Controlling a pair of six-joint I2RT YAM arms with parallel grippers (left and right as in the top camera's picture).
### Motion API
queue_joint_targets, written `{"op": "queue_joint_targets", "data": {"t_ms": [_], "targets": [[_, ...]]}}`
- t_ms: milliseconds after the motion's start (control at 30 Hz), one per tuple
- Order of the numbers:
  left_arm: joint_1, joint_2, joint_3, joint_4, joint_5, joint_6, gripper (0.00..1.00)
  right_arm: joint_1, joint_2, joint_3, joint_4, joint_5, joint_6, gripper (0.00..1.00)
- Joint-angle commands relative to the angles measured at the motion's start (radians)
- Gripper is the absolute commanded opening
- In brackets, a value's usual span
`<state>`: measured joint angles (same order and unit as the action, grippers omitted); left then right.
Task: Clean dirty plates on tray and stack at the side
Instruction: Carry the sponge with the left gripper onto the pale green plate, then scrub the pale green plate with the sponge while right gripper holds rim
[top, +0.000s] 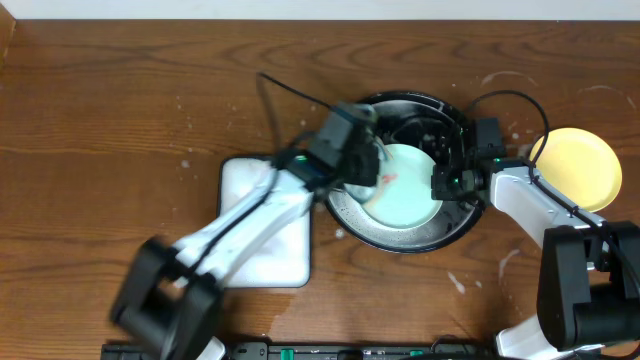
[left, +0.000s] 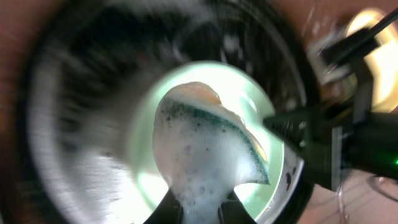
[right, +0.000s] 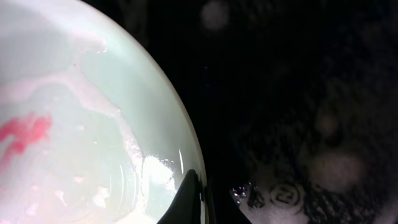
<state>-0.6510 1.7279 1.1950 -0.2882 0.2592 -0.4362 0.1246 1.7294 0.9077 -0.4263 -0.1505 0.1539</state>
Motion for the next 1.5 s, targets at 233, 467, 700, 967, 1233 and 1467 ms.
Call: {"op": "queue_joint_targets", "data": {"t_ms": [233, 467, 700, 967, 1233, 1467], "targets": [[-0.076, 0.336, 0.12, 0.008, 0.068, -0.06, 0.07, 0.048, 0.025, -0.028, -0.013, -0.068, -0.049, 0.01], [-0.055, 0.398, 0.121, -0.154, -0.233, -0.035, 0.07, 0.056, 0.025, -0.028, -0.032, -0.061, -0.058, 0.01], [-0.051, 0.379, 0.143, -0.298, -0.653, -0.032, 0.07, 0.056, 0.025, -0.028, -0.037, -0.056, -0.065, 0.01], [-0.052, 0.379, 0.145, -0.195, -0.508, -0.03, 0.07, 0.056, 0.025, -0.028, -0.039, -0.03, -0.085, 0.01], [-0.076, 0.386, 0.145, 0.023, -0.056, -0.18, 0.07, 0.056, 0.025, -0.028, -0.053, -0.031, -0.111, 0.01], [-0.122, 0.386, 0.145, 0.031, 0.032, -0.235, 0.08, 0.056, 0.025, -0.028, -0.056, -0.031, -0.119, 0.01]]}}
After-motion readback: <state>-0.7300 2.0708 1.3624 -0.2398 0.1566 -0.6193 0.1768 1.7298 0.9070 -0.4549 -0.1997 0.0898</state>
